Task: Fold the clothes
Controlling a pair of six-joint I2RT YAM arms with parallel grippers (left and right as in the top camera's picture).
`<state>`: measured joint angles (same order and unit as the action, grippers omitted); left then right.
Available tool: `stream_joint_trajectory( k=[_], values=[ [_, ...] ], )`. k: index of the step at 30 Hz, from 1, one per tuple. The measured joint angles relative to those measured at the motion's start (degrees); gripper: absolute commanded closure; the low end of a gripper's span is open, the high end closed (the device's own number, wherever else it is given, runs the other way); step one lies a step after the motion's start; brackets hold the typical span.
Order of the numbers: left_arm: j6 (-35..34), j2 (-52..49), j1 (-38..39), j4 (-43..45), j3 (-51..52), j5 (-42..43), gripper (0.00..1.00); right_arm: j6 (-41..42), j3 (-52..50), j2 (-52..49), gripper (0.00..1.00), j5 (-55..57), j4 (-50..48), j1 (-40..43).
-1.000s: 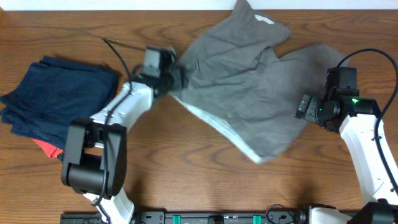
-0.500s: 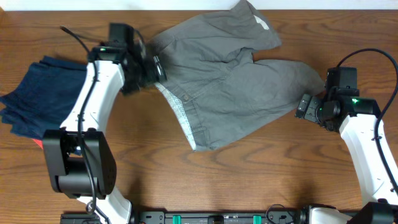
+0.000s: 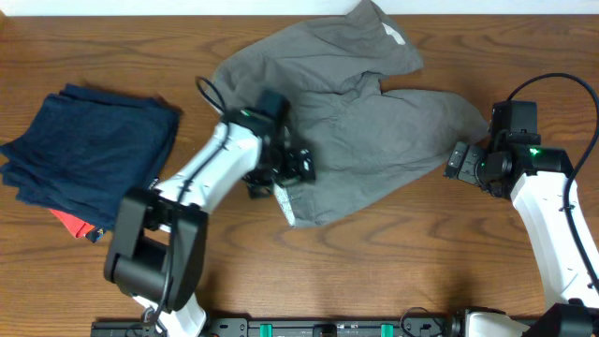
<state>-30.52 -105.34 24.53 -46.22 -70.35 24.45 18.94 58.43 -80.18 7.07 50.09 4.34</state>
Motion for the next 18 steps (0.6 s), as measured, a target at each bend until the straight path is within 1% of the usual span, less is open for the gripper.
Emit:
stream_joint_trajectory(
  k=[1,2,3,6,8,9,10,14,16,18],
  values=[
    [-1.46,0.0,0.87,1.36,1.33,0.11,0.02,0.0,0.0,0.0,0.01,0.02,0.15,0.0],
    [-3.48,0.0,2.01,3.63,3.41,0.2,0.11,-0.02,0.0,0.0,0.01,0.0,0.2,0.0],
    [-5.01,0.0,2.69,4.9,4.7,0.31,0.21,0.0,0.0,0.0,0.01,0.0,0.22,0.0],
    [-8.04,0.0,4.63,8.2,8.57,0.5,0.66,0.0,0.0,0.0,0.01,0.0,0.2,0.0],
    [-8.72,0.0,5.4,8.07,9.57,0.5,0.81,0.0,0.0,0.0,0.01,0.0,0.22,0.0],
    [-8.85,-0.02,5.66,7.43,9.73,0.55,0.91,0.0,0.0,0.0,0.01,0.0,0.22,0.0],
    [-8.74,0.0,5.75,6.27,9.7,0.7,0.94,0.0,0.0,0.0,0.01,0.0,0.24,0.0],
    [-5.88,0.17,3.91,-0.66,9.66,-0.5,0.94,0.22,0.0,0.0,0.01,0.02,0.85,0.0],
    [-4.33,0.96,0.76,-5.05,9.68,-3.15,0.93,1.14,0.0,0.0,0.01,0.02,1.64,0.0],
    [-2.8,2.34,-3.26,-7.19,9.66,-5.53,0.94,2.38,0.0,0.0,0.01,-0.07,2.43,0.0]
  ],
)
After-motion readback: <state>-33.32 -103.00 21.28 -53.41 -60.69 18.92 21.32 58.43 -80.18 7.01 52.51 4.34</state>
